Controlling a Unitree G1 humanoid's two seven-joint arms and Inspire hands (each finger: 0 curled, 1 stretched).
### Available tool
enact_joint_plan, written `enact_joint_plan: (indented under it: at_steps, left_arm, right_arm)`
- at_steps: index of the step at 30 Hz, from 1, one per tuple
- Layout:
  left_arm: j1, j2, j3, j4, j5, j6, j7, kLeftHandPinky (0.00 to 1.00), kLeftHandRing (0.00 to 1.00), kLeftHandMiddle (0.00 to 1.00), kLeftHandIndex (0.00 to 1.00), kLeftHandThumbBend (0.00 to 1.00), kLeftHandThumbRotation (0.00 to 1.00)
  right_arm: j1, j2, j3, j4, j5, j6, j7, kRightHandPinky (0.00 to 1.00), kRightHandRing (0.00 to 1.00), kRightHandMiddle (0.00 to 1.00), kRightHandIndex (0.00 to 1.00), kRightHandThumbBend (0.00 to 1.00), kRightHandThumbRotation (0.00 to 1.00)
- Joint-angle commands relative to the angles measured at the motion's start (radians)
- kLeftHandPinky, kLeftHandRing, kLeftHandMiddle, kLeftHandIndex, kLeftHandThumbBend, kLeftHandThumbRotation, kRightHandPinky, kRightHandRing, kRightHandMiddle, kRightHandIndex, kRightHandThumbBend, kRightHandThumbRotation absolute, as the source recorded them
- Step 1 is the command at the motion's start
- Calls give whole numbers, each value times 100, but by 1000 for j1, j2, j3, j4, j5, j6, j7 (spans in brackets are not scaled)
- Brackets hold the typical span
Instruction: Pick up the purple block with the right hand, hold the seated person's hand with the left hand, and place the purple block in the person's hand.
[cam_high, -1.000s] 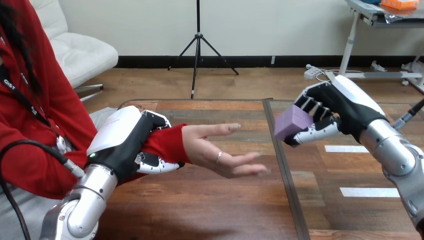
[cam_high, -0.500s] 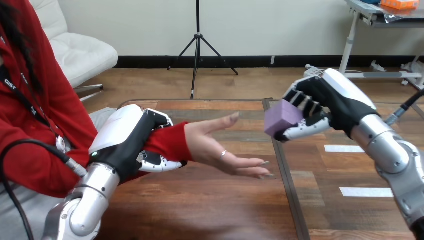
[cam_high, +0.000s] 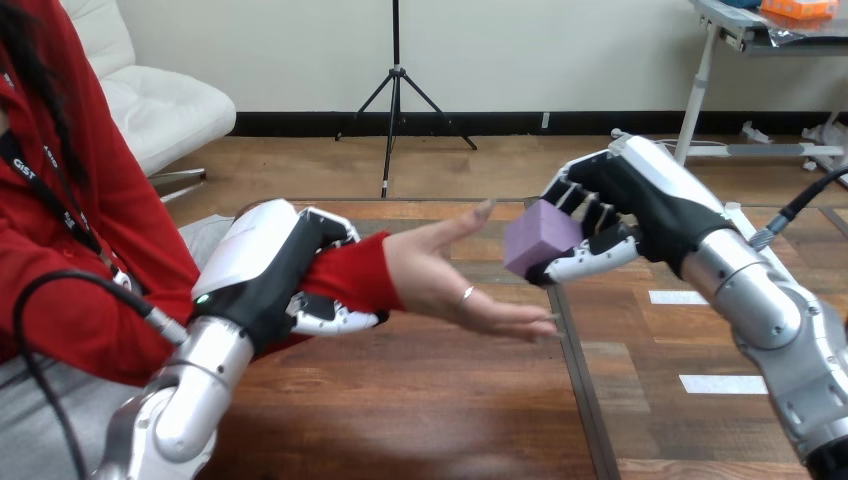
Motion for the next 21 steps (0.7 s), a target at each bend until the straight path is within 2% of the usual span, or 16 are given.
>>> enact_joint_plan:
  at_steps: [1,10,21]
  left_arm:
    - [-179,-39,4,-31,-10,-26,39,21,27,36,36,61,0]
    - [-218,-67,-6,-30,-3,-10,40,21,27,36,37,62,0]
    - [-258,-93,-18,-16,3,-3,43,21,27,36,37,61,0]
  right_arm:
    - [-36,23,-24,-102,24,11,8,30,35,43,48,70,0]
    - [-33,44,-20,-115,31,-24,20,31,35,43,47,71,0]
    - [-34,63,-12,-130,27,-32,42,30,35,41,46,71,0]
